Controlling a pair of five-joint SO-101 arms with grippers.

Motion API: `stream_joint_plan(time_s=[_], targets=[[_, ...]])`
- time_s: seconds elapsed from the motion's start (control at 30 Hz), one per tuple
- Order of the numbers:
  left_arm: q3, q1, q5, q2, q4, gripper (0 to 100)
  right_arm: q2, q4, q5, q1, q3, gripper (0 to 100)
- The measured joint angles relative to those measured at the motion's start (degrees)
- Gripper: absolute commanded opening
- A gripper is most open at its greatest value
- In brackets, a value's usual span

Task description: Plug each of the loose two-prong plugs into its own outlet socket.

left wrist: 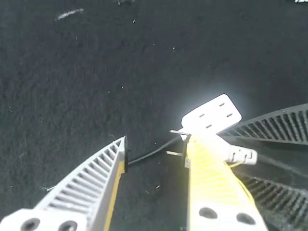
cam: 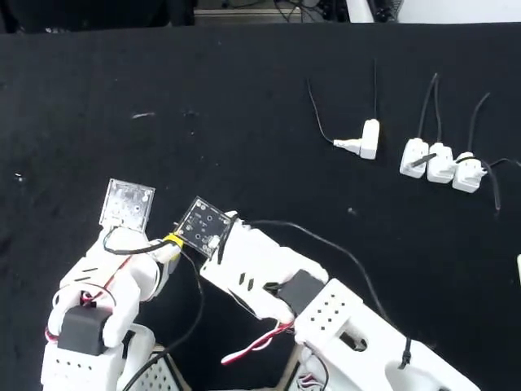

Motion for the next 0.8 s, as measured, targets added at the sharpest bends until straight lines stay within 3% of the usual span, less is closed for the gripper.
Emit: stream_joint_plan(time_s=[0.2,0.5,0.8], targets=[[2.7,-0.1,0.0,0.0,0.4,21,0.0,-0.1,-5.8,-0.1,-1.4,1.0],[3.2,0.2,-0.3,0.3,0.6,21,-0.2,0.2,-7.6,-2.5,-3.3,1.0],[3.3,-2.9,-0.3,0.1,0.6,21,-0.2,11.9,-6.2,-0.4,-3.3,1.0]])
